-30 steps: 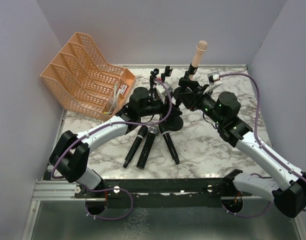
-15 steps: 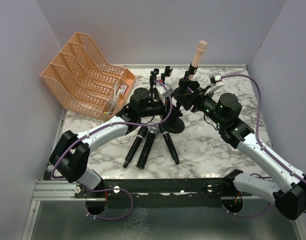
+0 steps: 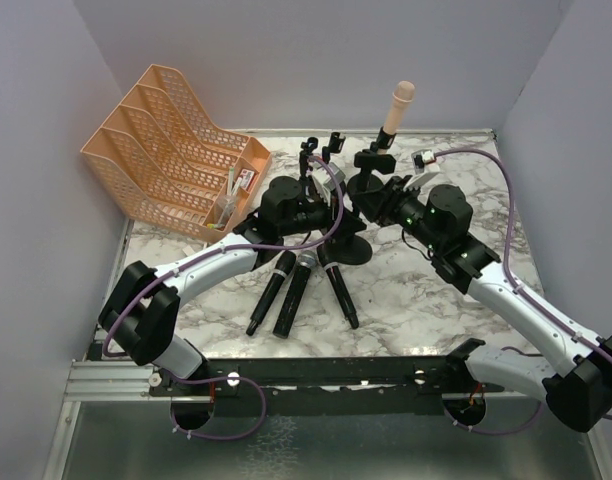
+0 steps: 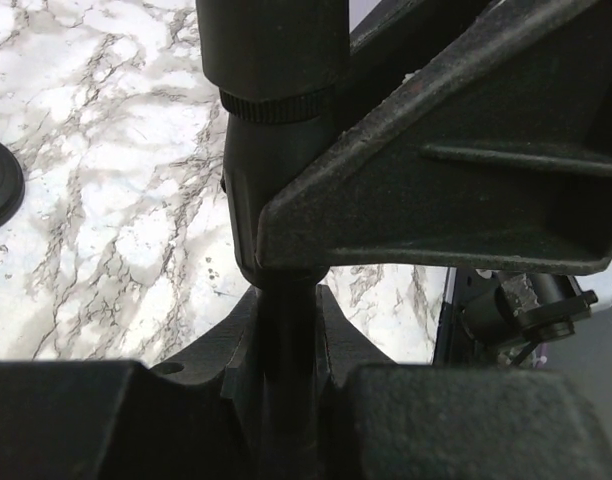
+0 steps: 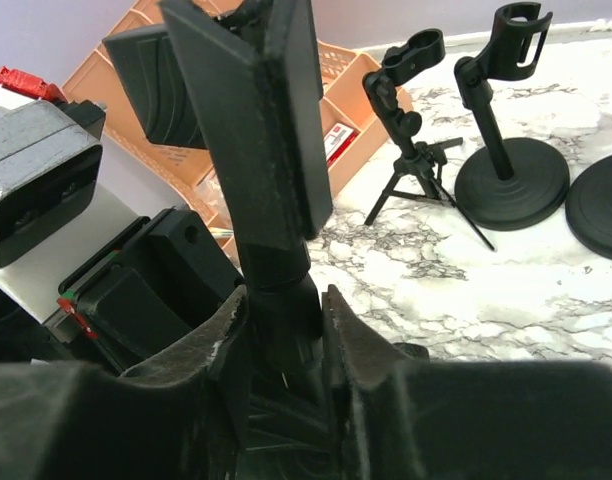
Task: Attach the microphones to the stand
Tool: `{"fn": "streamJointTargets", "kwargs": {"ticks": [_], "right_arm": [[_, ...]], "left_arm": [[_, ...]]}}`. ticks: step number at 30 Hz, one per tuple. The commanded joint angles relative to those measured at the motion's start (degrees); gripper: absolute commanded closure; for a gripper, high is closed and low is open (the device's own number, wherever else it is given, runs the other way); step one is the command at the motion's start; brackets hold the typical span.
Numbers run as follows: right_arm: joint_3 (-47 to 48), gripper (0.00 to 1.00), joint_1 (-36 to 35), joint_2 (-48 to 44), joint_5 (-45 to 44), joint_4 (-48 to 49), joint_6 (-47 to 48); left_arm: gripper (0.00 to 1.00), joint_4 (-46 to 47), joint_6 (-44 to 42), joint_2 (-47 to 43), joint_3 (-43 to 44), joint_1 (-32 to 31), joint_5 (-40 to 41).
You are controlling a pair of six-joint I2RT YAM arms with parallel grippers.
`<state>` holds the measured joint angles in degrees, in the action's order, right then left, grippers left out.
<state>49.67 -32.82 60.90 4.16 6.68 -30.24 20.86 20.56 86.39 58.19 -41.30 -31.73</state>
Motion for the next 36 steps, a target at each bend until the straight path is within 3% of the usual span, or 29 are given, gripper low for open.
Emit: {"fn": "streamJointTargets", "kwargs": {"ticks": [1, 7, 11, 15, 18, 19, 22, 24, 26, 29, 36], "right_arm": [[2.94, 0.77, -0.01, 1.26, 3.64, -0.64, -1.52], [1.23, 0.98, 2.87, -1.08, 15.12, 3.05, -0.05], [-1.64, 0.99, 8.88, -3.06, 33.92, 13.55, -0.41], [-0.59, 0.99, 11.82, -1.28, 52.07, 22.96, -1.21], [0.33, 0.99, 11.9, -1.69, 59.86, 26.24, -0.73], [1.05, 0.92, 11.9, -2.73, 57.88, 22.48, 1.48], [3.85, 0.57, 11.88, -6.13, 40.37, 6.65, 8.04], [4.31, 0.46, 11.84, -6.23, 28.11, 1.92, 7.13], [4.78, 0.42, 11.82, -5.27, 20.4, -1.79, 5.14], [3.59, 0.42, 9.78, -4.44, 18.89, 0.24, 3.6], [8.44, 0.4, 0.32, -0.53, 1.35, -2.93, 4.31]], "left_arm": [[1.0, 4.63, 1.42, -2.23, 2.01, -0.27, -0.58], [1.0, 4.63, 1.15, -4.76, 1.65, -0.31, -6.69], [1.0, 4.63, 1.24, -6.18, 1.96, -0.27, -13.13], [1.0, 4.8, 1.24, -7.67, 2.42, -0.28, -14.53], [1.0, 4.89, 1.28, -8.01, 2.89, -0.28, -14.55], [1.0, 4.89, 1.13, -8.2, 2.76, -0.27, -14.24], [1.0, 4.89, 0.53, -8.74, 2.09, -0.36, -10.62], [1.0, 4.89, 0.37, -8.91, 1.76, -0.3, -6.45], [1.0, 4.97, 0.47, -8.7, 1.74, -0.36, -1.93], [1.0, 4.98, 0.72, -7.75, 2.23, -0.35, 3.89], [1.0, 2.67, 0.81, -3.99, 4.02, -0.12, 9.08]]}}
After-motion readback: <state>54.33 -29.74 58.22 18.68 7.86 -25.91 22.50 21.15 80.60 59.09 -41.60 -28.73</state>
